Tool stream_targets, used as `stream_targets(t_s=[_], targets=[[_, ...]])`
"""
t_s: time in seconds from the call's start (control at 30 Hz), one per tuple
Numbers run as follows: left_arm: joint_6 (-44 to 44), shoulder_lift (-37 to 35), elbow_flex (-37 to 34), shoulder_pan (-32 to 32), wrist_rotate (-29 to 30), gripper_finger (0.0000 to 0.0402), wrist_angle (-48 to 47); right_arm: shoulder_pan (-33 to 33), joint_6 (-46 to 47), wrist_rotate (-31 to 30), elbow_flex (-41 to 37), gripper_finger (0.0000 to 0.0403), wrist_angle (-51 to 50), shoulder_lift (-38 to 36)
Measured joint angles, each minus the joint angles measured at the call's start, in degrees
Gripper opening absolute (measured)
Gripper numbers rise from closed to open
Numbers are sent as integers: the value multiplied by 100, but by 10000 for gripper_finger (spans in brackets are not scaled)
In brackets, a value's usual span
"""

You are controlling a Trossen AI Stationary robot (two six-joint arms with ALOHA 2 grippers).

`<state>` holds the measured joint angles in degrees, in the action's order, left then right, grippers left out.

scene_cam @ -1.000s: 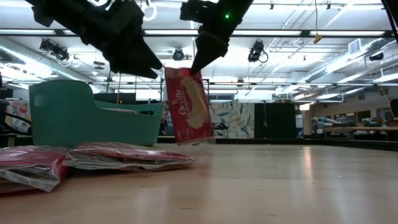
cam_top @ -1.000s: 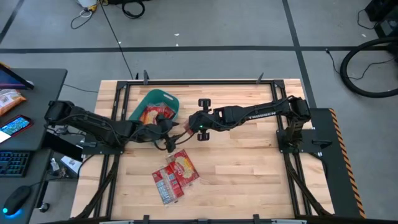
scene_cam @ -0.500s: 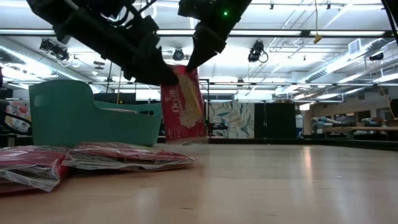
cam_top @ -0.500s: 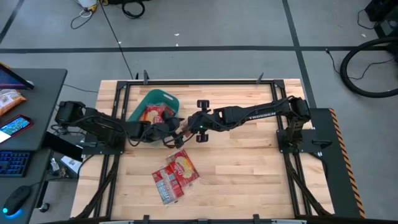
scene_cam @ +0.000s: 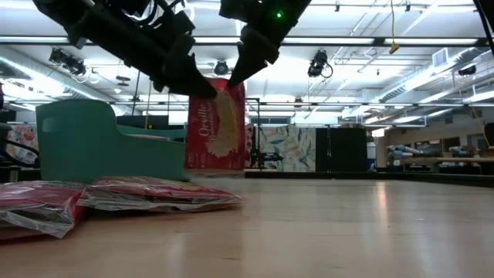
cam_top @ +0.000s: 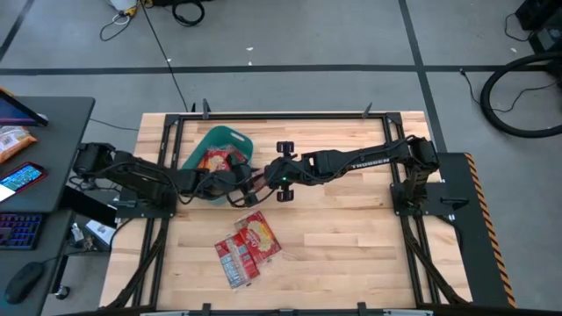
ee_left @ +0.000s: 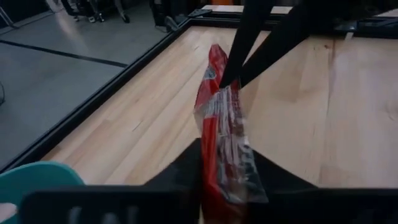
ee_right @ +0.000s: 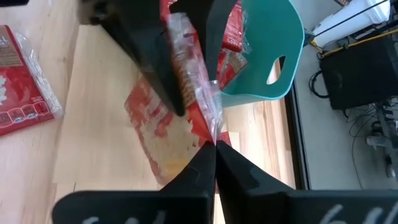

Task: Sort popcorn bags into baskets
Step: Put the red popcorn bag into the green bin

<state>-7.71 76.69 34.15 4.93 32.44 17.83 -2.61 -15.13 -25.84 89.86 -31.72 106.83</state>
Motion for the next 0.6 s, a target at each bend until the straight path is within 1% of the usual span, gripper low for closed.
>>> stream_targets(t_s=[0.1, 0.17, 0.3, 0.37, 0.47, 0.53, 0.6], targets=[[5, 1, 0, 0, 3, 36, -92, 0, -68, -1, 0, 29, -2, 0], [5, 1, 0, 0, -73, 18, -141, -6, -164, -11, 0, 38, -34, -23], [5, -140, -2, -8, -379, 15, -294, -40, -149, -354, 0, 60, -282, -253], [1, -326, 2, -57, -574, 19, -418, -46, -9, -385, 0, 71, -435, -430], [-34, -816, 0, -197, -939, 25, -958, -42, 279, -151, 2, 86, -740, -660], [-67, -1211, 34, -327, -1273, 23, -1331, -42, 472, 104, 2, 95, -999, -735], [-87, -1608, 130, -439, -1623, 20, -1851, -28, 641, 199, -97, 100, -1129, -774]])
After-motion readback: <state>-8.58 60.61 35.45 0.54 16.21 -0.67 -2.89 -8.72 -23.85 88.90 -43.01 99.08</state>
